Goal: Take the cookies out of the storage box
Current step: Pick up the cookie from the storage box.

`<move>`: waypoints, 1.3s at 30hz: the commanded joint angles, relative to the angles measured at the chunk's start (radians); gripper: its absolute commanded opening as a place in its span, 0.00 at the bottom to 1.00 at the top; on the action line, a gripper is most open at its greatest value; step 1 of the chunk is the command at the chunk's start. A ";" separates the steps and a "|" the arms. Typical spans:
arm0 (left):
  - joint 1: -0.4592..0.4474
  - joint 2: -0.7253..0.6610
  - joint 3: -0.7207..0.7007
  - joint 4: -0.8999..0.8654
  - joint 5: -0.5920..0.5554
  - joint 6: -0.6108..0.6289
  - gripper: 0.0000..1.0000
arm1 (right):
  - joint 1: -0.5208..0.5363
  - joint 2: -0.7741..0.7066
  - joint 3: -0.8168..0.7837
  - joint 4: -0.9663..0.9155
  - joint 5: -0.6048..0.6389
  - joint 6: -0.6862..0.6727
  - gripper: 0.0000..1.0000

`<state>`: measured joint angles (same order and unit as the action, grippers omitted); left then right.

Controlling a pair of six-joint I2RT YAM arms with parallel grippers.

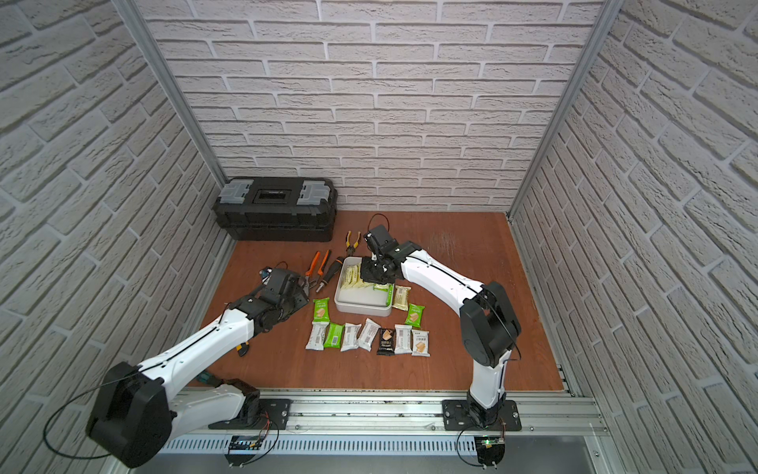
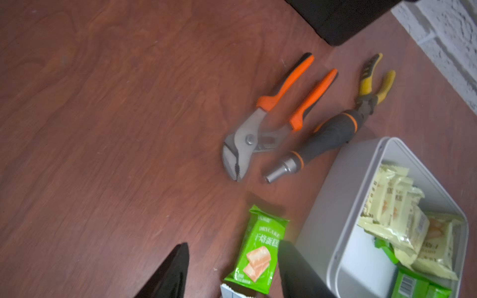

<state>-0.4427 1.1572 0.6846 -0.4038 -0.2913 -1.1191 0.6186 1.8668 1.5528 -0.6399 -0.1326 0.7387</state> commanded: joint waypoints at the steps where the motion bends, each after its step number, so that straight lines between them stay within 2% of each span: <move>1: 0.022 -0.035 -0.031 0.012 -0.020 -0.071 0.60 | 0.027 0.059 0.088 0.013 -0.017 0.029 0.30; 14: 0.062 -0.072 -0.059 -0.019 -0.011 -0.086 0.61 | 0.041 0.328 0.360 -0.060 -0.022 0.061 0.32; 19: 0.073 -0.073 -0.062 -0.016 -0.008 -0.084 0.60 | 0.041 0.364 0.385 -0.091 0.025 0.085 0.32; 39: 0.093 -0.050 -0.048 0.016 0.012 -0.035 0.60 | 0.039 0.460 0.468 -0.120 0.057 0.120 0.33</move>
<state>-0.3542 1.1053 0.6273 -0.4107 -0.2790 -1.1702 0.6575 2.3024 1.9865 -0.7502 -0.0959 0.8505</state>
